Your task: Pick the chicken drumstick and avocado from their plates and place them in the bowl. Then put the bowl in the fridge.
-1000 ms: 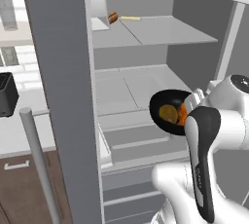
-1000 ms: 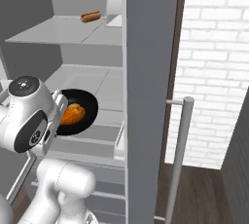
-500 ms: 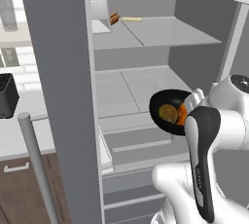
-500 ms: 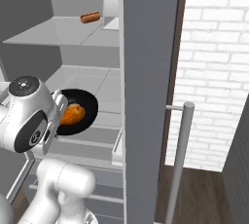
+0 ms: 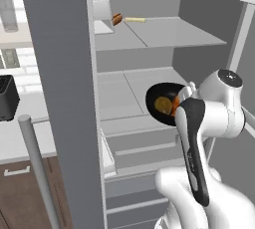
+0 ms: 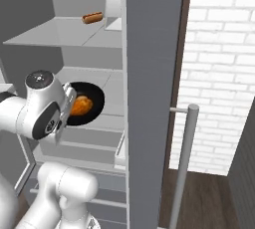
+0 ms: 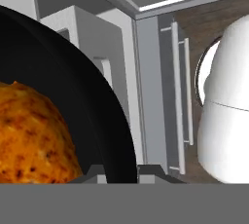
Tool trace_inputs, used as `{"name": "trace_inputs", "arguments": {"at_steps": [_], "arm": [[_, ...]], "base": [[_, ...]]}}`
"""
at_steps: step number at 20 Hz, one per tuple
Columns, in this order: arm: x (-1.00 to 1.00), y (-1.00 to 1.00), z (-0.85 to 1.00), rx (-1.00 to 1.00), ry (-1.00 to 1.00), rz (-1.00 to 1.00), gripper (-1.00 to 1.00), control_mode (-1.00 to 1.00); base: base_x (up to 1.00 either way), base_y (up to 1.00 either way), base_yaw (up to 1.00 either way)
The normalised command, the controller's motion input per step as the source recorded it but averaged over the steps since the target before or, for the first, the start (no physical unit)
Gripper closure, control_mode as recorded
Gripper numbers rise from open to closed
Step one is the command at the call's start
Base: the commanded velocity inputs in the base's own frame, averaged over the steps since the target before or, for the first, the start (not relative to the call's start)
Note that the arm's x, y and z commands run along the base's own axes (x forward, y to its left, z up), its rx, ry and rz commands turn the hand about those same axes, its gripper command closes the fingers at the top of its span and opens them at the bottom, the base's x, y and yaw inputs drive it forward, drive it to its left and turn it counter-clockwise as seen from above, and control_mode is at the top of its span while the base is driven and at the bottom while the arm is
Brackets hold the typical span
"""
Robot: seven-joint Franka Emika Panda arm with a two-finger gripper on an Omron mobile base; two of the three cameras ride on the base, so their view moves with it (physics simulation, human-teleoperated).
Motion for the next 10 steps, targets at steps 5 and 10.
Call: {"name": "trace_inputs", "arguments": {"at_steps": [5, 10], "arm": [[0.86, 0.11, -0.01, 0.00, -0.02, 0.00, 1.00, -1.00], [0.73, 0.09, -0.20, 0.01, -0.02, 0.00, 1.00, -1.00]], "base": [[0.00, 0.00, 0.00], [0.00, 0.00, 0.00]]}}
